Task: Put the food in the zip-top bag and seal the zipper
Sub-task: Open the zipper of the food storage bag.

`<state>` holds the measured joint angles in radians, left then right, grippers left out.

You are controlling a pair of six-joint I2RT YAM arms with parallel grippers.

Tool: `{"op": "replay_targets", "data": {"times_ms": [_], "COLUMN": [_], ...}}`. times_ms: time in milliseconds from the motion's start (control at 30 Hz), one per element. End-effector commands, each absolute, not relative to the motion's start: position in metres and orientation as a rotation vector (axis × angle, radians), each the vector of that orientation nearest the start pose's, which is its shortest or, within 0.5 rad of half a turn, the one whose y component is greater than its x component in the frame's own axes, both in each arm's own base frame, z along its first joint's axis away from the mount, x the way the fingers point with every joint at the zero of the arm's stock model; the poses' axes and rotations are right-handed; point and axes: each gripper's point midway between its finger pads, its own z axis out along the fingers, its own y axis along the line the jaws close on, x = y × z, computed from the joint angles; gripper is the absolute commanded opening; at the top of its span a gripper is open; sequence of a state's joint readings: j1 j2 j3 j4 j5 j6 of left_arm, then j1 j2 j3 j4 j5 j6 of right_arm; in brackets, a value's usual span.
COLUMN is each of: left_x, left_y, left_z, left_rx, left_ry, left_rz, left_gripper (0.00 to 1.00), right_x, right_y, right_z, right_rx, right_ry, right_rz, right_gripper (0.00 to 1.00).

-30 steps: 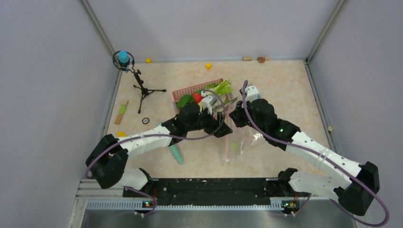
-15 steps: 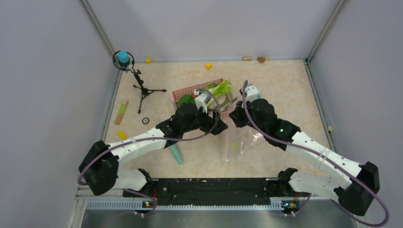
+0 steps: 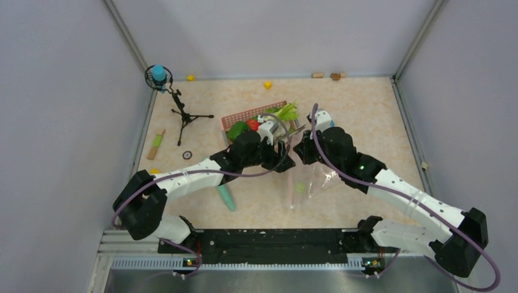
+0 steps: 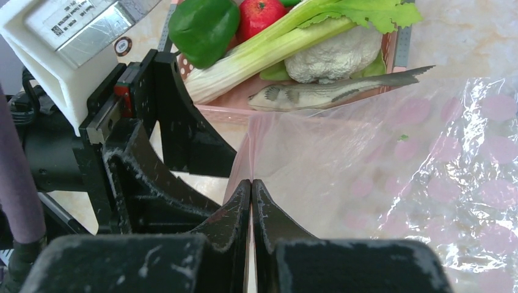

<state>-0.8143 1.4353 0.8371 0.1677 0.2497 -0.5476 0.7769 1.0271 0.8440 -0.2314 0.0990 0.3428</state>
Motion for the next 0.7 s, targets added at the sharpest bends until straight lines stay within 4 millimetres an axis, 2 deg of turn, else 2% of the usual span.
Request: {"op": "replay_targets", "data": {"times_ms": [0, 67, 133, 200, 233, 267, 300, 333, 367, 467, 600, 667], "left_x": [0.243, 0.238, 0.234, 0.234, 0.234, 0.234, 0.233, 0.231, 0.230, 0.229, 0.241, 0.245], "left_y": [-0.371, -0.376, -0.381, -0.385, -0.385, -0.386, -0.386, -0.386, -0.387, -0.386, -0.379, -0.378], "left_z": [0.184, 0.187, 0.189, 0.190, 0.191, 0.191, 0.192, 0.194, 0.196, 0.201, 0.199, 0.199], "left_rx": [0.505, 0.518, 0.532, 0.529, 0.522, 0.519, 0.519, 0.512, 0.505, 0.468, 0.339, 0.291], "left_ry": [2.023, 2.010, 2.000, 2.005, 2.010, 2.012, 2.010, 2.005, 2.001, 2.000, 2.053, 2.073], "left_rz": [-1.193, -1.247, -1.300, -1.323, -1.326, -1.332, -1.343, -1.355, -1.367, -1.382, -1.289, -1.262], "left_gripper": [0.58, 0.46, 0.23, 0.00, 0.00, 0.00, 0.00, 0.00, 0.00, 0.00, 0.00, 0.00], "right_x": [0.246, 0.245, 0.246, 0.245, 0.243, 0.241, 0.240, 0.240, 0.240, 0.237, 0.217, 0.214], "right_y": [0.248, 0.249, 0.246, 0.244, 0.243, 0.241, 0.238, 0.233, 0.227, 0.213, 0.215, 0.215], "right_z": [0.234, 0.232, 0.233, 0.236, 0.239, 0.243, 0.245, 0.245, 0.243, 0.241, 0.240, 0.230], "right_rx": [-0.378, -0.378, -0.351, -0.327, -0.316, -0.305, -0.276, -0.234, -0.178, -0.089, -0.188, -0.210], "right_ry": [1.947, 1.939, 1.922, 1.897, 1.877, 1.850, 1.832, 1.820, 1.813, 1.749, 1.729, 1.765], "right_rz": [0.681, 0.691, 0.698, 0.713, 0.725, 0.742, 0.750, 0.755, 0.756, 0.780, 0.837, 0.829], "right_gripper": [0.00, 0.00, 0.00, 0.11, 0.20, 0.37, 0.57, 0.83, 0.97, 0.99, 0.99, 0.99]}}
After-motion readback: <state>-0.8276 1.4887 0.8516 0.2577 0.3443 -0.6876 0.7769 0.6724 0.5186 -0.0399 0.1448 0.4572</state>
